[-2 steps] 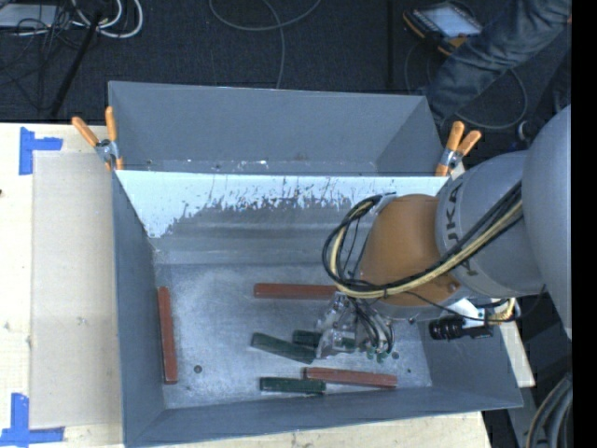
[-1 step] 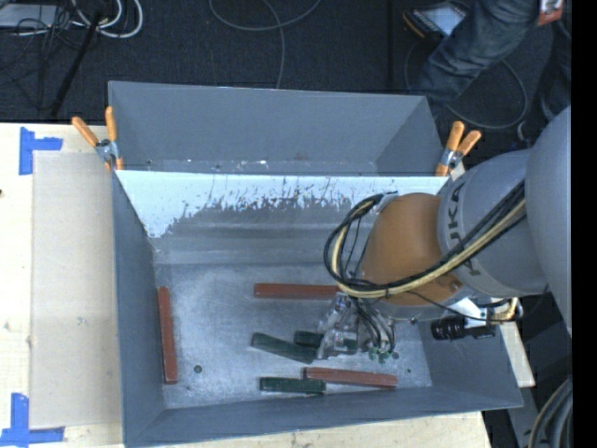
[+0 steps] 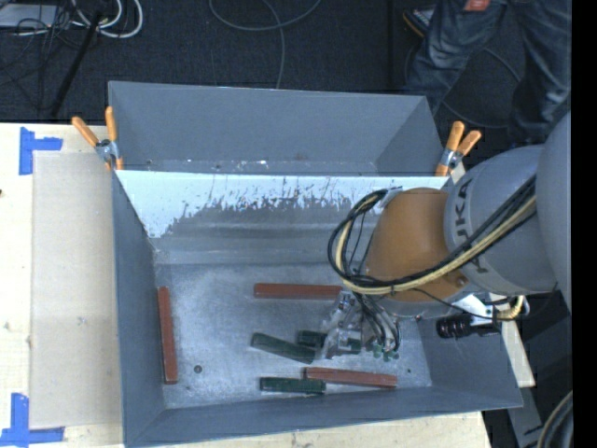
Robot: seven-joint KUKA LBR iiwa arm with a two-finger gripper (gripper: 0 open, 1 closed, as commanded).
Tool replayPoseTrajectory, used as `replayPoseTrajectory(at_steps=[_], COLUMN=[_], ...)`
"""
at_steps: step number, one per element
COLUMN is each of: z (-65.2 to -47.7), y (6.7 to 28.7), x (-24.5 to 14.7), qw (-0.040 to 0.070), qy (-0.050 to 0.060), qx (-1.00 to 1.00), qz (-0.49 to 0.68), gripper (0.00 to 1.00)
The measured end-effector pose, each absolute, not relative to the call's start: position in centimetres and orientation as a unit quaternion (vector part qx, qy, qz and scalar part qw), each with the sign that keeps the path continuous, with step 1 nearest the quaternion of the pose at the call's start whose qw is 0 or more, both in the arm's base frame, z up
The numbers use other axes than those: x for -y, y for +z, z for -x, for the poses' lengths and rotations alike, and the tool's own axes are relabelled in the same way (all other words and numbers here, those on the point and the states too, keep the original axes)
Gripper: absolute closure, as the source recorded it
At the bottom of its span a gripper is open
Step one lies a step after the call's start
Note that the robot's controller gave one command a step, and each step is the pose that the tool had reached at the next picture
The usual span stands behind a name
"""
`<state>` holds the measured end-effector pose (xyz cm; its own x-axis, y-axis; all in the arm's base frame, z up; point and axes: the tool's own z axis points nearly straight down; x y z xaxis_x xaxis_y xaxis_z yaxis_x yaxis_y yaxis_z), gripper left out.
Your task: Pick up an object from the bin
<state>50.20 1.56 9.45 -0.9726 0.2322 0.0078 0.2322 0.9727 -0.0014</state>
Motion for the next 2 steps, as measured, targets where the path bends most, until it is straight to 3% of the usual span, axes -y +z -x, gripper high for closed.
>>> replayPoseTrajectory(at_steps=[2], z=[-50.4], y=[12.7], x=[-1.6], qw=[0.000], qy=[0.000], qx=[0.993], qz=[0.116], gripper=[1.00])
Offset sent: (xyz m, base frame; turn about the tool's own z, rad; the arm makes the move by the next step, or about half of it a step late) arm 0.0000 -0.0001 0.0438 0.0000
